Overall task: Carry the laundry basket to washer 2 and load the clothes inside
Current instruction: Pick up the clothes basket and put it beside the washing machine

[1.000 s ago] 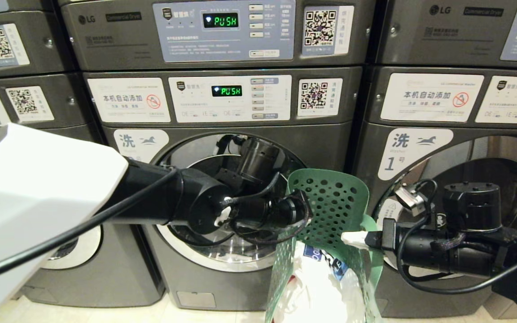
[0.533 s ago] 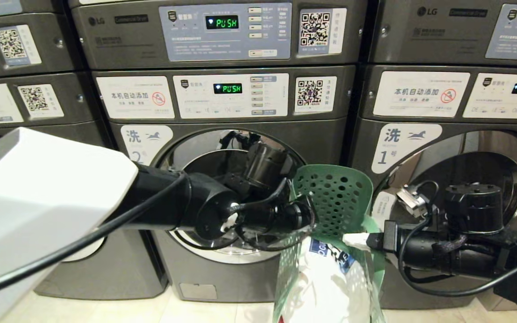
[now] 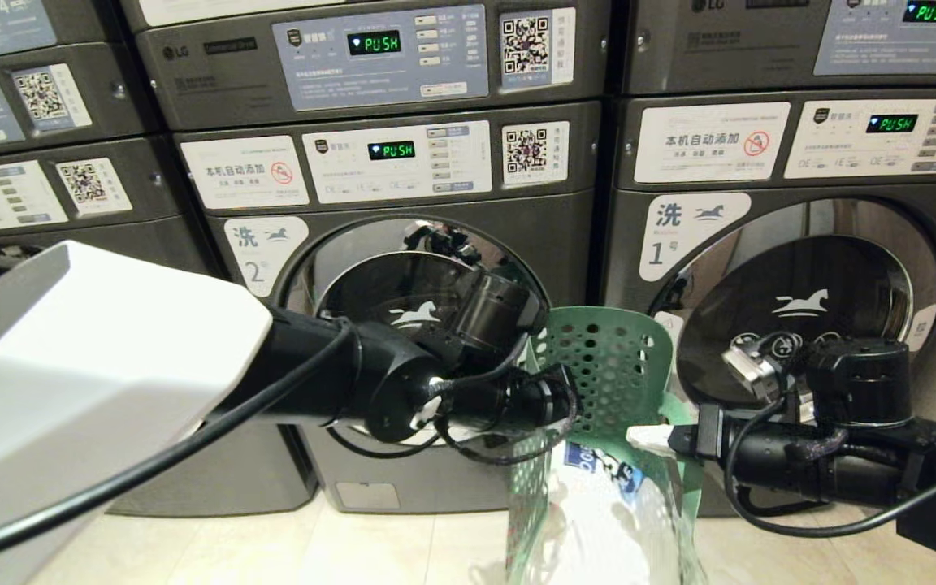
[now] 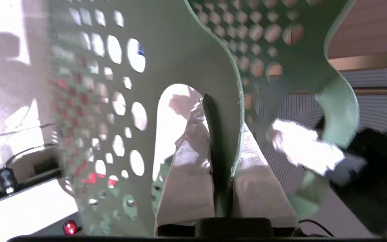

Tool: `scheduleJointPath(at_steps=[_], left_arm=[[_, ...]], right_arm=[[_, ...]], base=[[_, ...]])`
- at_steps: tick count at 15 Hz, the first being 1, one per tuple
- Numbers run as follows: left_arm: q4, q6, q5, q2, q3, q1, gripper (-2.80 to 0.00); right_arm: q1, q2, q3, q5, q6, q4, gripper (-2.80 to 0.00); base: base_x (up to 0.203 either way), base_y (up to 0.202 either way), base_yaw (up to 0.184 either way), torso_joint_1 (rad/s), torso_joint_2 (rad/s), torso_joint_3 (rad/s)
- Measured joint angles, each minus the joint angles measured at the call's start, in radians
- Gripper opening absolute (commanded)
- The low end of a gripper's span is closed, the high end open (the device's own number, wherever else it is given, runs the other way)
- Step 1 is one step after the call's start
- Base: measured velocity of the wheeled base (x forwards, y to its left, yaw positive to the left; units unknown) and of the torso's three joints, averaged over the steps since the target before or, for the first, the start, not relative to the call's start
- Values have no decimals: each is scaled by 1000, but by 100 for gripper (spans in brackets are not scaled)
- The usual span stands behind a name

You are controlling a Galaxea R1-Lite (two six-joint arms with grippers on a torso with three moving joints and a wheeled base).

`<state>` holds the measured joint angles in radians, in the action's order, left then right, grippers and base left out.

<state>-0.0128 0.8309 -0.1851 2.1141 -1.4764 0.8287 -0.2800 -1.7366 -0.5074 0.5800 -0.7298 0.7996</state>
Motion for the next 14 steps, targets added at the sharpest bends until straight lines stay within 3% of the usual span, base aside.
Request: scheduleJointPath(at_steps=[3,9,14], left_arm=[[-36,-17,1,34,-15,7,-280],[-50,-16,-3,69,-42,23,-280],[-50,-18,-2,124,-116,40,-280]], right_arm=[[9,-5,13,-43,0,-3,-280],[12,-13,23,-45,4,2,-280],[60,-27,31,-47,1,-2,-280]], base=[[0,0,0,0,0,0],[0,0,0,0,0,0],[0,0,0,0,0,0]])
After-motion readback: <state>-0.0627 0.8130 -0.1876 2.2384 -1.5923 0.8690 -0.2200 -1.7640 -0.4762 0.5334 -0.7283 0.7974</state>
